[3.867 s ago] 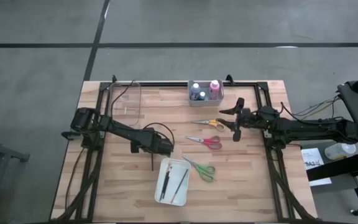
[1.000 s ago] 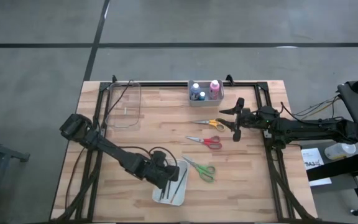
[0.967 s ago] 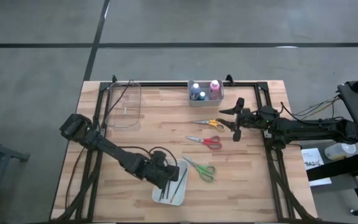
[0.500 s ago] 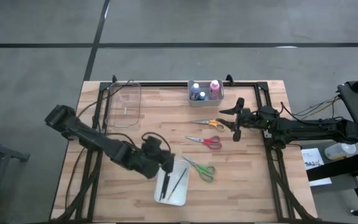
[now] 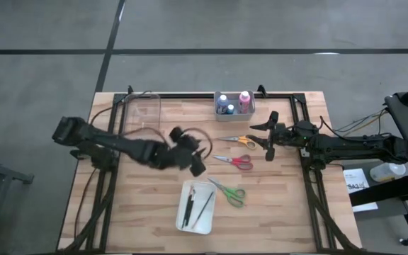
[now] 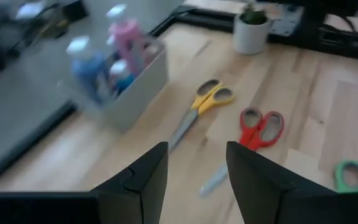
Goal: Pick & Place Paint Supplies
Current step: Put the red scissor into the transparent bin
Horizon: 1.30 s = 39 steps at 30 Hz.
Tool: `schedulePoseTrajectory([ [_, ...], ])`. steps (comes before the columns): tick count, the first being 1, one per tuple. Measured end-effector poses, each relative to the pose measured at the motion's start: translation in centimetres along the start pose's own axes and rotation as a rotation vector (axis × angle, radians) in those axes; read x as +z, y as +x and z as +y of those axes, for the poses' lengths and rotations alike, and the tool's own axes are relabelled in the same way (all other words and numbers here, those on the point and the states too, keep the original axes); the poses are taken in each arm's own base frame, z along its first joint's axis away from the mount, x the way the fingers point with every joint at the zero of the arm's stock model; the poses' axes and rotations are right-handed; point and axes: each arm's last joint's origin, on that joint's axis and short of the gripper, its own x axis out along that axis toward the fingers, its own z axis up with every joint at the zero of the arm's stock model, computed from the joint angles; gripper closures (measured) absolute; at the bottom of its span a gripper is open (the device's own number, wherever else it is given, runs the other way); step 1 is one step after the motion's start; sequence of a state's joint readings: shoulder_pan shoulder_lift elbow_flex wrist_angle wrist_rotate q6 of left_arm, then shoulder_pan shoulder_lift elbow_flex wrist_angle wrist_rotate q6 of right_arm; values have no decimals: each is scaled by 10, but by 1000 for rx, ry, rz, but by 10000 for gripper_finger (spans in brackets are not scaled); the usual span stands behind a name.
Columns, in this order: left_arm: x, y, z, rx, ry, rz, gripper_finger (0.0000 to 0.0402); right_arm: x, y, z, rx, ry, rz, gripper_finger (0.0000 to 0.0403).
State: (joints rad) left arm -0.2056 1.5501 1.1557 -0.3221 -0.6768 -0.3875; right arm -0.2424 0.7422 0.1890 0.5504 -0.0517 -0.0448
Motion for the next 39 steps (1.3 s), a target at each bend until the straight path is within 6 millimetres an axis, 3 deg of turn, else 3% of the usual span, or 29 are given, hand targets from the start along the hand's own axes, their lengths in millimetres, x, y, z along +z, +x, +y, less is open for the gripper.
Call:
schedulePoseTrajectory([
  [3, 16, 20, 20, -119, 109, -22, 231, 0, 0, 0, 0, 0, 0, 209],
  [6, 32, 40, 45, -314, 98, -55, 231, 0, 0, 0, 0, 0, 0, 209],
  [10, 30, 71, 65, -463, 56, -22, 231, 0, 0, 0, 0, 0, 0, 209],
  [20, 6, 128, 27, -463, 79, -28, 231, 0, 0, 0, -1, 0, 0, 209],
  [29, -37, 174, -16, -353, 209, 53, 231, 0, 0, 0, 0, 0, 0, 209],
  [39, -38, 185, -21, -360, 254, 192, 230, 0, 0, 0, 0, 0, 1, 209],
])
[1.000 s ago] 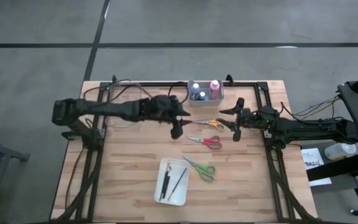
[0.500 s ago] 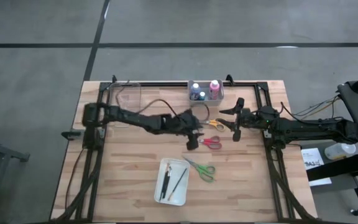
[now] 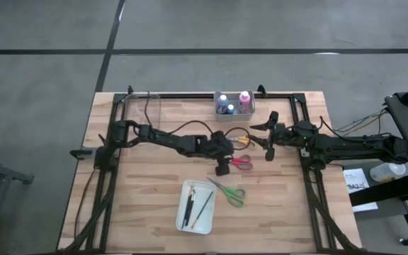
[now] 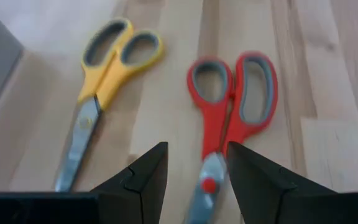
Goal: Pick & Place Paint Supplies
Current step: Put the red scissor into the transparent bin
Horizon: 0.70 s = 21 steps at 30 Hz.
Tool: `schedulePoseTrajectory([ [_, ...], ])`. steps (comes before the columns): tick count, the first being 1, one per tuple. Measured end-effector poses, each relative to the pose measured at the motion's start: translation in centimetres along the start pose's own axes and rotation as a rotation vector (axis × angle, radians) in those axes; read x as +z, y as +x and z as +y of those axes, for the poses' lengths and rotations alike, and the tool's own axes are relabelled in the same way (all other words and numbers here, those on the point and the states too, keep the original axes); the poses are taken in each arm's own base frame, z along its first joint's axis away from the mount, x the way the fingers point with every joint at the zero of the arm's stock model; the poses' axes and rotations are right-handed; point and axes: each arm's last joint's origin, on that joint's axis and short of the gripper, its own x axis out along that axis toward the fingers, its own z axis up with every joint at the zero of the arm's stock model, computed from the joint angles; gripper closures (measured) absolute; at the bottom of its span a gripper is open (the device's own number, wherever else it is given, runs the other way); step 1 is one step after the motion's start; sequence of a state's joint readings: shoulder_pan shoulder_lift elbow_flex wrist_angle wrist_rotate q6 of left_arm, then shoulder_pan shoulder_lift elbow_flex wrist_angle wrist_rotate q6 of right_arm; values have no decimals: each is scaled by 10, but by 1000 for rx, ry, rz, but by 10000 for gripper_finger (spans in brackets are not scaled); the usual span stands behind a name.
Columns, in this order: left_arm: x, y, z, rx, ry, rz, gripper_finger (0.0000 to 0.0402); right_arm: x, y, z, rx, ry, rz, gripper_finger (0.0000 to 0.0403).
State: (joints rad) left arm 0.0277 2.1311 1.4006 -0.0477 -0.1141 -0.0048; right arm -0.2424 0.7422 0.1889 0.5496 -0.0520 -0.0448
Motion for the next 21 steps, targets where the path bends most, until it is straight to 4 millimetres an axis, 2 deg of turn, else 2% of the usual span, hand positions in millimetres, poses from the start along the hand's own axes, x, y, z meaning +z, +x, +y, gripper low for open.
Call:
schedulePoseTrajectory([
  [3, -1, 0, -1, -13, 4, 14, 214, 0, 0, 0, 0, 0, 0, 209],
  [11, 1, 0, 1, -123, 12, -7, 141, 0, 0, 0, 0, 0, -1, 209],
  [15, -1, 7, 3, -119, 21, -28, 135, 0, 0, 0, 0, 0, 0, 209],
  [21, -14, 22, 8, -112, 14, 15, 135, 0, 0, 0, -1, 0, -1, 209],
])
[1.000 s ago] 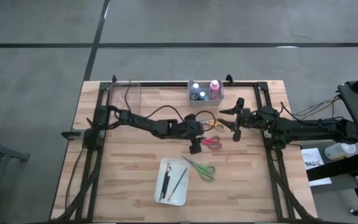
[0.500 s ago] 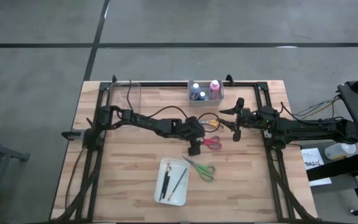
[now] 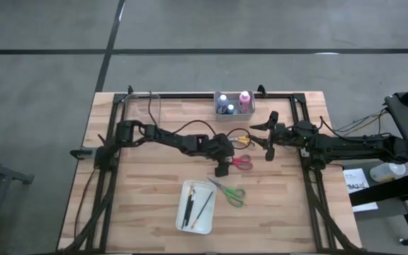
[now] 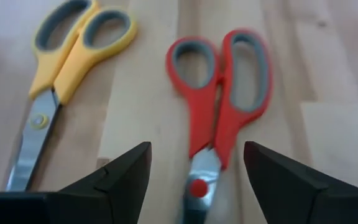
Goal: Pick & Place Paint Supplies
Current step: Put the red scissor into the transparent bin
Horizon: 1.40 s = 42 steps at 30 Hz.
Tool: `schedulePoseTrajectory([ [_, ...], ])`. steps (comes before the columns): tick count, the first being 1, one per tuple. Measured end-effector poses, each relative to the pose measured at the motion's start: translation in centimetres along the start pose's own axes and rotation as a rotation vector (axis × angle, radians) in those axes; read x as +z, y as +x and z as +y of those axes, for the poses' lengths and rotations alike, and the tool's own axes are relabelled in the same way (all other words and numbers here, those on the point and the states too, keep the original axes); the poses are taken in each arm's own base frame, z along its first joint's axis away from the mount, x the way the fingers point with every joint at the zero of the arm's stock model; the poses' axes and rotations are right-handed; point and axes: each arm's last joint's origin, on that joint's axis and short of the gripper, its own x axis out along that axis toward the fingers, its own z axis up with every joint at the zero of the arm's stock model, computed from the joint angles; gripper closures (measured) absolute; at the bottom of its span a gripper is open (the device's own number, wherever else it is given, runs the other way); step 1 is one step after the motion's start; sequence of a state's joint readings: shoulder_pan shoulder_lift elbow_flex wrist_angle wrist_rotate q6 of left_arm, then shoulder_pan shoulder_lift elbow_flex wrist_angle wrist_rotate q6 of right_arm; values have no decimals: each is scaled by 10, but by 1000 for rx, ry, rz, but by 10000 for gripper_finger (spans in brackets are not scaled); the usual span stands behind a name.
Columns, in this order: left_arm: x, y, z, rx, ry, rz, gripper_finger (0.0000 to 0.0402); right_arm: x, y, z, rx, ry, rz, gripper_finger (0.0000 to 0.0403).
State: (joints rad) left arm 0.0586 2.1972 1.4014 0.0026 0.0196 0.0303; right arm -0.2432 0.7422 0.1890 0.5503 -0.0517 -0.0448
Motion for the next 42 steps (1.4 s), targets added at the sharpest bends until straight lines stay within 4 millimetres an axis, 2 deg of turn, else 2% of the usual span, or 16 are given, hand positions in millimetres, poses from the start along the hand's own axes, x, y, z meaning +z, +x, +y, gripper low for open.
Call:
schedulePoseTrajectory([
  [6, -9, 9, 4, 3, -8, 29, 135, 0, 0, 0, 0, 0, 0, 209],
  [17, -14, 14, 4, -3, 38, 46, 141, 0, 0, 0, 1, 0, 0, 209],
  [31, -15, 15, 3, 3, 13, 54, 287, 0, 0, 0, 1, 0, 0, 209],
  [36, -15, 15, 3, 10, -7, 56, 308, 0, 0, 0, 1, 0, 0, 209],
  [42, -16, 15, 4, 11, -9, 57, 311, 0, 0, 0, 1, 0, 0, 209],
])
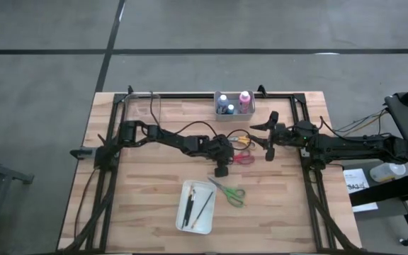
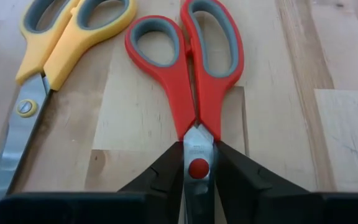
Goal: Pick & Place Paint Supplies
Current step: Put the red scissor into the transparent bin
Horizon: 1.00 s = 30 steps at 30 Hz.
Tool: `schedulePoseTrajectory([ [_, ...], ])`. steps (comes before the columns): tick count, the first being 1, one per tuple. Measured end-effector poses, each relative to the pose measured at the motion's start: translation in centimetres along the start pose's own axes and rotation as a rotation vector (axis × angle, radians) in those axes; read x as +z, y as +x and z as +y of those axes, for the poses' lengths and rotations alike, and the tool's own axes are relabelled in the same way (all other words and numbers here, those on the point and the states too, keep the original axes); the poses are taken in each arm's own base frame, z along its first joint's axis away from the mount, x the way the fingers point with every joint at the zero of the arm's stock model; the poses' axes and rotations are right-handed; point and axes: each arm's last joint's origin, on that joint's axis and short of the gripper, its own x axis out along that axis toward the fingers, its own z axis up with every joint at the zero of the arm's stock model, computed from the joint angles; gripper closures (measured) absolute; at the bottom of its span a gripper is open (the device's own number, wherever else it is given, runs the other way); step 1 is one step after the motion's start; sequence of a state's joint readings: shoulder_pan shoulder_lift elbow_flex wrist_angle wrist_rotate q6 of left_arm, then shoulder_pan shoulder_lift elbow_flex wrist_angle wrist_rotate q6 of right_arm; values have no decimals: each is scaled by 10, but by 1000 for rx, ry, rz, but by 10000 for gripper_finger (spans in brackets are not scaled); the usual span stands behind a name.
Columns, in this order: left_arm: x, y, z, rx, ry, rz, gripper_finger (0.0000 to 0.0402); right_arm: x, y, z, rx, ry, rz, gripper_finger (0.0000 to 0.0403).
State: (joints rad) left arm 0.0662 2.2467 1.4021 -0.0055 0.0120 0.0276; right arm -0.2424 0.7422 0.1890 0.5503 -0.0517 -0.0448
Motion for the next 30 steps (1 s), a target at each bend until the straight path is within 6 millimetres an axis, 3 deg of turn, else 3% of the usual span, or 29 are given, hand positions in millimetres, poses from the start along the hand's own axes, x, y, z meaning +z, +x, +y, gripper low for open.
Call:
schedulePoseTrajectory([
  [19, -1, -2, 0, -3, -2, 23, 334, 0, 0, 0, -1, 0, 0, 209],
  [30, 6, -23, 1, 9, 1, 58, 337, 0, 0, 0, 0, 0, 1, 209],
])
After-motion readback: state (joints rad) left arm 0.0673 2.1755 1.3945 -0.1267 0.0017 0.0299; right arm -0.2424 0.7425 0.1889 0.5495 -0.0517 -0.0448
